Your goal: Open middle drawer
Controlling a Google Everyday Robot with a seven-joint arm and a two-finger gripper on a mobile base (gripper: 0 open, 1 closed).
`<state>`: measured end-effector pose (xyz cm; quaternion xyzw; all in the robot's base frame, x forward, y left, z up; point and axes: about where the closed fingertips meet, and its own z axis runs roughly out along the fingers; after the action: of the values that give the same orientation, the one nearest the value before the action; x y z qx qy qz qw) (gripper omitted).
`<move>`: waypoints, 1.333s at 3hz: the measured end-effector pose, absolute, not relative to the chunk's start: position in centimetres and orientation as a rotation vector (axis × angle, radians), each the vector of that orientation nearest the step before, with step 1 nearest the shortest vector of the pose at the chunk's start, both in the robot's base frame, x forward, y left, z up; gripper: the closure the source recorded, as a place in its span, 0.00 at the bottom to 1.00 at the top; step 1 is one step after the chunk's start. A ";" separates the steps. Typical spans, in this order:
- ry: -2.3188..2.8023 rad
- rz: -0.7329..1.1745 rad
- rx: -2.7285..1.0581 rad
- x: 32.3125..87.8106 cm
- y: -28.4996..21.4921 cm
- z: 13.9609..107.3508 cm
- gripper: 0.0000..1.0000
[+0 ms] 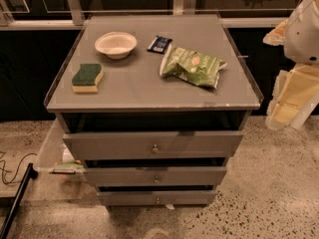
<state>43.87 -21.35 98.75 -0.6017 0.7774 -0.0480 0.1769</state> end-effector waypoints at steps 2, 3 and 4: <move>2.187 -0.120 -1.706 43.7 -21.4 98.0 0.00; 2.145 -0.030 -1.716 43.4 -21.9 93.6 0.00; 2.088 0.033 -1.714 42.7 -22.3 89.0 0.00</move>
Offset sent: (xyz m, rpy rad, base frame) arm -0.0035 -0.0019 -0.0280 0.0395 0.0132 0.0287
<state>42.66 -22.26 88.99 -0.6190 0.7543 0.0119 0.2183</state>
